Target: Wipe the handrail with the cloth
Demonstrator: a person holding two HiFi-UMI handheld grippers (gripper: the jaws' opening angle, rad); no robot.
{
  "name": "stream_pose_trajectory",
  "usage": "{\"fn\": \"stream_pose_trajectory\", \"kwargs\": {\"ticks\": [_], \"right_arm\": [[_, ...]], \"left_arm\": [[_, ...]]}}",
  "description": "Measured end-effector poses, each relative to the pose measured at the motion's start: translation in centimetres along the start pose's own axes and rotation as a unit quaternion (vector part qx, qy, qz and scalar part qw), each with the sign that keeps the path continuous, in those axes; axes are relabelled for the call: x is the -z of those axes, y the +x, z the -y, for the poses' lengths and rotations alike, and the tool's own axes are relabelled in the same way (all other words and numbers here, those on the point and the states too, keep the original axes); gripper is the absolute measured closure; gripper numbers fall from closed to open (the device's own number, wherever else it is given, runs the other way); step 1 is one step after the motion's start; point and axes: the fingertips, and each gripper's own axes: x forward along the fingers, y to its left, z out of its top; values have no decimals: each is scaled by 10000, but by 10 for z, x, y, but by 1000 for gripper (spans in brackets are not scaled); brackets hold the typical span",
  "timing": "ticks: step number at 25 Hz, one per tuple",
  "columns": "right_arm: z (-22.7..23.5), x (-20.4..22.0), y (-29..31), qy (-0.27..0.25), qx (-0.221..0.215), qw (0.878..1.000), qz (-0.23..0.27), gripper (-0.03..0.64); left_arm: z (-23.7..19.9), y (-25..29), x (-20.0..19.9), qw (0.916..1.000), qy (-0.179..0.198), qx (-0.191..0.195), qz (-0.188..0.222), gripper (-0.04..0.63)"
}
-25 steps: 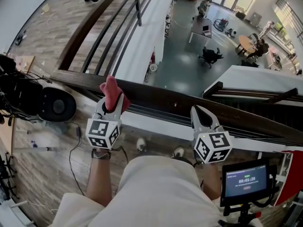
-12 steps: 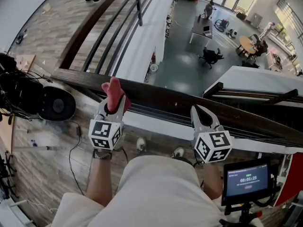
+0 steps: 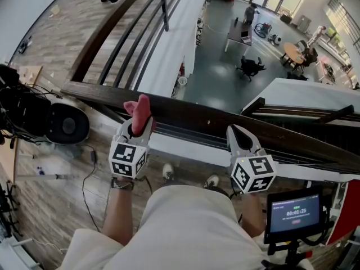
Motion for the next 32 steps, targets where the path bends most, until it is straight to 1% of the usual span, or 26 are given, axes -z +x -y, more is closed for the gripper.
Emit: {"fn": "stream_pose_trajectory", "kwargs": {"ticks": [3,15,18,21,24,32], "right_arm": [[1,-1,1,7,11,10000,-5,614],[6,0,-2,31,33,10000,-5,614],[7,0,-3,36,40,10000,-11,614],[11,1,-4,46,72,10000,-5,614],[14,1,-5,61,111,9999,14,614],[17,4,-6,133,100,9999,7,614]], "left_arm": [[4,5,5,9998,88,85,-124,561],[11,10,4,9998,4,108,-174,561],[18,14,6,9995,28,214,-252,561],[33,22,11,9986,130,351,-371,561],[37,24,12,9987,111,336,-368,561],[47,26,10,9977,145,521,-417,561]]}}
